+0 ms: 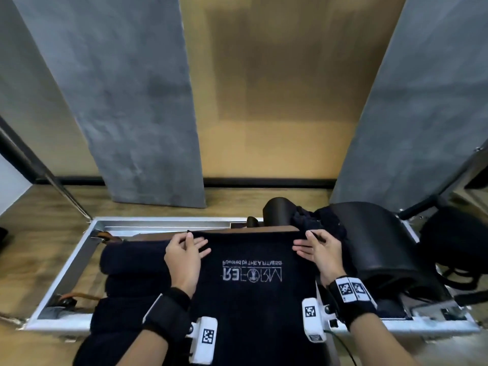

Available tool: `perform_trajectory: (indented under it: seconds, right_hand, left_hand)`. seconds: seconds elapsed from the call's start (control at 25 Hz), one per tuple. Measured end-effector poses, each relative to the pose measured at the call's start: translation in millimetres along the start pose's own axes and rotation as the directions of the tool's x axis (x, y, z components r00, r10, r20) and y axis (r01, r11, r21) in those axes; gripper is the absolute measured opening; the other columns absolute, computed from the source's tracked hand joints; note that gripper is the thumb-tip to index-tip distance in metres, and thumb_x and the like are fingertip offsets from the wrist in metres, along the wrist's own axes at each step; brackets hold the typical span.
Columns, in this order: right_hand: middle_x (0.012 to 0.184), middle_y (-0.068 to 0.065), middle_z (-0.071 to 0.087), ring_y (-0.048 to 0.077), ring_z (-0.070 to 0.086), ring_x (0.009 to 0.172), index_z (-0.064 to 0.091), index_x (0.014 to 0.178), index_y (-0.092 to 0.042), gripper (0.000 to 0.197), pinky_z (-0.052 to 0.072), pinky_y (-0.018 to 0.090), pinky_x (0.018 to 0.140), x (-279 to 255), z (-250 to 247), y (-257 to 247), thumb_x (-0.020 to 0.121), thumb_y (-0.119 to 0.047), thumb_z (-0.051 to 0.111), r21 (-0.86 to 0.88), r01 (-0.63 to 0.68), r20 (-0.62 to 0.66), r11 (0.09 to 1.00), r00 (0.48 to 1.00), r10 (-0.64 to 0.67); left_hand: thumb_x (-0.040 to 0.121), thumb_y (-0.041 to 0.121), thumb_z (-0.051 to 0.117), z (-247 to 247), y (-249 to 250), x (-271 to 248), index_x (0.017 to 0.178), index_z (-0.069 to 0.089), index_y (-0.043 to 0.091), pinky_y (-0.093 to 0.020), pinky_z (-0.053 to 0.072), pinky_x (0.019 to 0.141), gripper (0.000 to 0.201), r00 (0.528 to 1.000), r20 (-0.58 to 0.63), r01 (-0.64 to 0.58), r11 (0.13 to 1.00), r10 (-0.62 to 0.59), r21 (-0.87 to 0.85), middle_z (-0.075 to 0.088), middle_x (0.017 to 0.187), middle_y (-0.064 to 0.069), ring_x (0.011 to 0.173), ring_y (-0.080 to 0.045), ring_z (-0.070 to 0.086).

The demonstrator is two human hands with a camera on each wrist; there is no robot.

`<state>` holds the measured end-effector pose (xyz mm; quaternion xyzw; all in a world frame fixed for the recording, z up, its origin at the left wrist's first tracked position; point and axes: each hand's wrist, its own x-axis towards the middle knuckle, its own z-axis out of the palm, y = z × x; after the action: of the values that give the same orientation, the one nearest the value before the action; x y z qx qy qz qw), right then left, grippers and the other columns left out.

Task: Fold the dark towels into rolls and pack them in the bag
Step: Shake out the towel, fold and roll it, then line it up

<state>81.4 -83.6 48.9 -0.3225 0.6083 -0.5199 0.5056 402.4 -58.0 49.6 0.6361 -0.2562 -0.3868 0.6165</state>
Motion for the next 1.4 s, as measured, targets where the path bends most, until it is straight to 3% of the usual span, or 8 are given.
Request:
perform_trajectory:
  seconds: [0.28, 0.36, 0.48, 0.64, 0.76, 0.92, 1.2, 1.4]
  right_hand:
    - [0.093, 0.025, 0.077, 0.042, 0.074, 0.079, 0.065, 0.11, 0.0, 0.014, 0.061, 0.047, 0.077, 81, 41, 26, 0.106, -0.011, 0.057, -0.149, -0.172, -0.016, 0.974, 0.985, 0.172]
    - [0.098, 0.022, 0.077, 0.038, 0.072, 0.076, 0.065, 0.116, -0.005, 0.014, 0.061, 0.047, 0.078, 86, 44, 33, 0.105, -0.005, 0.056, -0.153, -0.192, -0.021, 0.969, 0.981, 0.191]
    - [0.103, 0.017, 0.077, 0.036, 0.07, 0.08, 0.054, 0.131, -0.026, 0.042, 0.061, 0.048, 0.082, 83, 43, 34, 0.101, 0.004, 0.055, -0.104, -0.202, 0.001, 0.974, 0.979, 0.204]
    - [0.101, 0.019, 0.078, 0.034, 0.073, 0.081, 0.06, 0.129, -0.018, 0.037, 0.062, 0.044, 0.074, 52, 29, 33, 0.102, 0.005, 0.049, -0.145, -0.136, 0.034, 0.98, 0.989, 0.143]
    - [0.096, 0.023, 0.077, 0.034, 0.071, 0.076, 0.064, 0.123, -0.007, 0.035, 0.059, 0.039, 0.066, 8, 16, 41, 0.102, 0.01, 0.041, -0.221, -0.105, 0.078, 0.97, 0.989, 0.125]
    - [0.091, 0.024, 0.076, 0.031, 0.069, 0.067, 0.067, 0.112, -0.003, 0.023, 0.056, 0.034, 0.059, -56, -5, 61, 0.103, 0.006, 0.048, -0.324, -0.101, 0.137, 0.941, 0.979, 0.152]
    - [0.06, 0.007, 0.069, 0.018, 0.058, 0.042, 0.071, 0.089, -0.012, 0.014, 0.046, 0.027, 0.041, -149, -61, 108, 0.094, -0.001, 0.065, -0.638, -0.041, 0.073, 0.769, 0.991, 0.113]
    - [0.072, 0.002, 0.067, 0.018, 0.064, 0.069, 0.062, 0.081, -0.026, 0.023, 0.046, 0.032, 0.061, -187, -87, 124, 0.083, -0.026, 0.085, -0.834, -0.052, -0.009, 0.549, 0.997, 0.081]
  left_hand:
    - [0.109, 0.003, 0.041, 53, -46, 54, 0.115, 0.053, 0.008, -0.044, 0.063, 0.083, 0.014, 0.971, -0.197, 0.177, 0.962, -0.135, 0.21, 0.066, 0.115, -0.023, 0.096, -0.025, 0.069]
    - [0.102, -0.008, 0.04, 57, -53, 51, 0.132, 0.05, 0.008, -0.05, 0.056, 0.102, 0.036, 0.973, -0.141, 0.217, 0.94, -0.185, 0.264, 0.061, 0.126, -0.018, 0.111, -0.027, 0.064]
    - [0.102, -0.011, 0.036, 55, -54, 36, 0.157, 0.035, 0.014, -0.039, 0.043, 0.114, 0.06, 0.986, 0.0, 0.159, 0.922, -0.169, 0.354, 0.048, 0.138, -0.002, 0.13, -0.016, 0.051]
    - [0.108, 0.003, 0.046, 37, -58, 12, 0.14, 0.057, 0.011, -0.031, 0.046, 0.106, 0.035, 0.994, 0.098, 0.01, 0.902, -0.058, 0.432, 0.063, 0.129, -0.001, 0.121, -0.016, 0.061]
    - [0.106, 0.006, 0.054, 12, -63, -17, 0.1, 0.071, 0.011, -0.039, 0.059, 0.094, 0.019, 0.977, 0.215, -0.087, 0.886, -0.014, 0.456, 0.078, 0.089, -0.002, 0.09, -0.019, 0.076]
    - [0.1, 0.016, 0.064, -34, -72, -65, 0.077, 0.07, 0.021, -0.04, 0.059, 0.076, 0.024, 0.951, 0.309, -0.185, 0.785, -0.009, 0.591, 0.07, 0.062, 0.005, 0.067, -0.014, 0.07]
    - [0.096, 0.031, 0.07, -118, -94, -157, 0.075, 0.061, 0.024, -0.036, 0.049, 0.059, 0.024, 0.947, 0.319, -0.248, 0.567, -0.027, 0.785, 0.06, 0.059, 0.002, 0.066, -0.014, 0.063]
    - [0.097, 0.026, 0.073, -152, -107, -195, 0.095, 0.064, 0.02, -0.038, 0.05, 0.069, 0.011, 0.936, 0.345, -0.329, 0.513, 0.067, 0.793, 0.055, 0.083, 0.006, 0.088, -0.02, 0.06]
